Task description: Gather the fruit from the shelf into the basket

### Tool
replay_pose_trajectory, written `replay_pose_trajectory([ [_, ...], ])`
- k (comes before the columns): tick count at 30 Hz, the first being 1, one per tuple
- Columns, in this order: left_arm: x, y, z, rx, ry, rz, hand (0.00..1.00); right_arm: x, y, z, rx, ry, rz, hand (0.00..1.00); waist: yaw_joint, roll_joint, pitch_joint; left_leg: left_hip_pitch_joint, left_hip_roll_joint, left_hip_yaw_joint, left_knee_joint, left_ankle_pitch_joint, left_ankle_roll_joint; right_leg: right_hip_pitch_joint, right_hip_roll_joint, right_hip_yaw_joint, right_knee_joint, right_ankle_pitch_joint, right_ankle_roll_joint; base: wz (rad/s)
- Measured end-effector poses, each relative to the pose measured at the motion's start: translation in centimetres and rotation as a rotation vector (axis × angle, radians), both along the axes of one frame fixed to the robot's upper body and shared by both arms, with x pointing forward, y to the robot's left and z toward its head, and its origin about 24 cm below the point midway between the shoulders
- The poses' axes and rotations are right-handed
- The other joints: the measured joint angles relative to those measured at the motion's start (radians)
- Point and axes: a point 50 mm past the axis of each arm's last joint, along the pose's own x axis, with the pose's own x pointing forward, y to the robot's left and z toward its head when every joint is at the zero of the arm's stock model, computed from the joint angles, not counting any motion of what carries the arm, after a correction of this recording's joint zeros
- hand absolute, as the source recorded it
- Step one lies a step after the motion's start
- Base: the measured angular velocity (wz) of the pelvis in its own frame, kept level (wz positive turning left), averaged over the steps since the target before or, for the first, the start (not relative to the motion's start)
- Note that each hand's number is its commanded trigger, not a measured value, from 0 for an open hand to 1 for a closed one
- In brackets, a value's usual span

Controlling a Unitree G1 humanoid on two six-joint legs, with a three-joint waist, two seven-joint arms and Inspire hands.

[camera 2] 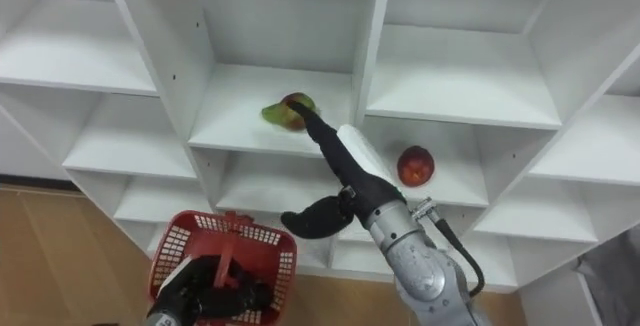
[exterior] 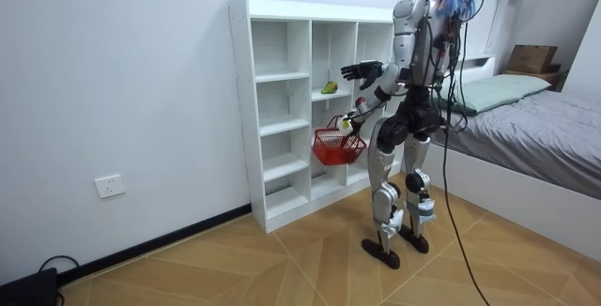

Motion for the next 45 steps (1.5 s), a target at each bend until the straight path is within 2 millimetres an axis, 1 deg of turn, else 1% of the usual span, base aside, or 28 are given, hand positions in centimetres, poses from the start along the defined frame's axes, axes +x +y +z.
replay_pose_trajectory([
  [4,0.0,-0.2,0.0,0.003,0.001,-0.017,1.00,0.7,-0.1,0.6,-0.010,-0.035,-0.007,0.00,0.005,-0.004,0.0016,-0.001,-0.002,-0.013,0.001,0.000,0.000,0.004,-0.002,-0.018,0.002,0.000,0.000,0.08],
  [7,-0.1,-0.5,-0.1,0.021,0.005,-0.060,1.00,1.7,-0.2,1.3,-0.017,-0.070,-0.017,0.00,0.008,-0.009,0.0048,0.003,-0.001,-0.027,0.004,0.000,0.000,0.015,-0.002,-0.027,0.001,0.000,0.000,0.13],
  [10,-0.3,-0.6,-0.2,0.024,0.017,-0.090,1.00,2.3,0.1,1.8,-0.029,-0.094,-0.002,0.00,0.027,-0.016,0.0092,0.013,-0.001,-0.028,0.001,0.001,-0.001,0.024,-0.001,-0.026,0.000,0.000,0.000,0.01],
  [11,-0.3,-0.6,-0.2,0.032,0.022,-0.108,1.00,2.6,0.0,1.6,-0.035,-0.087,-0.005,0.00,0.034,-0.022,0.0123,0.019,-0.002,-0.030,0.000,0.001,-0.001,0.031,-0.001,-0.030,0.000,0.000,0.000,0.07],
  [13,-0.4,-0.5,-0.3,0.031,0.031,-0.132,1.00,2.9,-0.2,1.3,-0.047,-0.075,-0.015,0.00,0.039,-0.035,0.0131,0.016,-0.001,-0.039,0.001,0.001,-0.001,0.031,-0.001,-0.041,-0.001,0.000,0.000,0.12],
  [15,-0.6,-0.5,-0.4,0.036,0.055,-0.175,1.00,3.2,-0.4,0.7,-0.057,-0.050,-0.026,0.00,0.051,-0.047,0.0115,0.012,-0.002,-0.050,0.004,0.001,-0.001,0.033,-0.002,-0.051,-0.001,0.000,0.000,0.13],
  [17,-0.6,-0.5,-0.4,0.030,0.059,-0.186,1.00,3.5,-0.4,0.4,-0.063,-0.034,-0.032,0.00,0.052,-0.053,0.0105,0.006,-0.002,-0.056,0.010,0.001,-0.001,0.033,-0.002,-0.053,0.000,0.000,0.000,0.13],
  [19,-0.6,-0.4,-0.4,0.024,0.064,-0.190,1.00,3.8,-0.4,0.3,-0.065,-0.026,-0.036,0.00,0.054,-0.056,0.0083,0.001,-0.002,-0.065,0.014,0.001,-0.001,0.033,-0.003,-0.056,0.000,0.000,0.000,0.12],
  [22,-0.6,-0.3,-0.5,0.023,0.076,-0.184,1.00,4.4,-0.6,0.1,-0.082,-0.014,-0.043,0.00,0.062,-0.061,0.0089,-0.002,-0.002,-0.069,0.018,0.001,-0.001,0.034,-0.002,-0.060,0.000,0.000,0.000,0.05],
  [23,-0.7,-0.3,-0.5,0.038,0.079,-0.198,1.00,4.7,-0.7,0.2,-0.087,-0.014,-0.048,0.00,0.062,-0.063,0.0089,-0.005,-0.002,-0.071,0.020,0.001,-0.002,0.033,-0.002,-0.061,0.000,0.000,0.000,0.10],
  [25,-0.6,-0.1,-0.5,0.052,0.083,-0.221,1.00,5.2,-0.7,0.6,-0.092,-0.029,-0.048,0.00,0.059,-0.067,0.0092,-0.018,-0.002,-0.083,0.032,0.001,-0.002,0.030,-0.002,-0.082,-0.001,0.000,0.000,0.14],
  [27,-0.6,0.0,-0.5,0.064,0.088,-0.235,1.00,5.8,-1.0,1.1,-0.103,-0.052,-0.065,0.00,0.065,-0.075,0.0103,-0.022,-0.001,-0.083,0.036,0.001,-0.003,0.028,-0.001,-0.081,0.000,0.000,0.000,0.03],
  [31,-0.6,0.2,-0.5,0.070,0.096,-0.230,1.00,6.6,-1.3,1.3,-0.115,-0.071,-0.099,0.00,0.078,-0.084,0.0097,-0.023,-0.002,-0.085,0.039,0.001,-0.003,0.029,-0.002,-0.081,0.001,0.000,0.000,0.00],
  [34,-0.6,0.5,-0.5,0.076,0.099,-0.216,1.00,6.9,-1.7,1.2,-0.126,-0.072,-0.123,0.00,0.085,-0.096,0.0096,-0.022,-0.002,-0.088,0.041,0.001,-0.003,0.032,-0.002,-0.083,0.000,0.000,0.000,0.04],
  [36,-0.6,1.1,-0.5,0.091,0.114,-0.207,1.00,7.1,-2.1,1.0,-0.120,-0.056,-0.138,0.00,0.084,-0.111,0.0099,-0.025,-0.003,-0.103,0.045,0.001,-0.003,0.037,-0.003,-0.106,0.000,0.000,0.000,0.16],
  [37,-0.6,1.2,-0.5,0.096,0.118,-0.205,1.00,7.3,-2.3,0.9,-0.118,-0.046,-0.146,0.00,0.085,-0.114,0.0096,-0.027,-0.003,-0.106,0.047,0.001,-0.003,0.038,-0.003,-0.108,0.000,0.000,0.000,0.19],
  [38,-0.6,1.5,-0.5,0.103,0.127,-0.202,1.00,7.5,-2.6,0.8,-0.123,-0.028,-0.166,0.00,0.082,-0.121,0.0073,-0.035,-0.003,-0.111,0.054,0.001,-0.004,0.037,-0.003,-0.112,0.000,0.000,0.000,0.17],
  [39,-0.6,1.7,-0.5,0.107,0.133,-0.195,1.00,7.8,-2.9,0.7,-0.129,-0.019,-0.180,0.00,0.086,-0.123,0.0071,-0.040,-0.003,-0.114,0.060,0.000,-0.004,0.037,-0.003,-0.113,0.001,0.000,0.000,0.15],
  [43,-0.3,1.9,-0.4,0.126,0.136,-0.206,1.00,8.6,-3.4,0.7,-0.147,-0.001,-0.210,0.00,0.084,-0.123,0.0075,-0.064,-0.004,-0.119,0.088,-0.005,-0.003,0.034,-0.002,-0.122,0.001,0.000,0.000,0.13],
  [45,-0.1,2.0,-0.1,0.124,0.125,-0.208,1.00,8.9,-3.8,0.9,-0.116,0.008,-0.233,0.00,0.084,-0.122,0.0080,-0.081,-0.004,-0.134,0.107,-0.011,-0.003,0.032,0.000,-0.133,0.001,0.001,0.000,0.14],
])
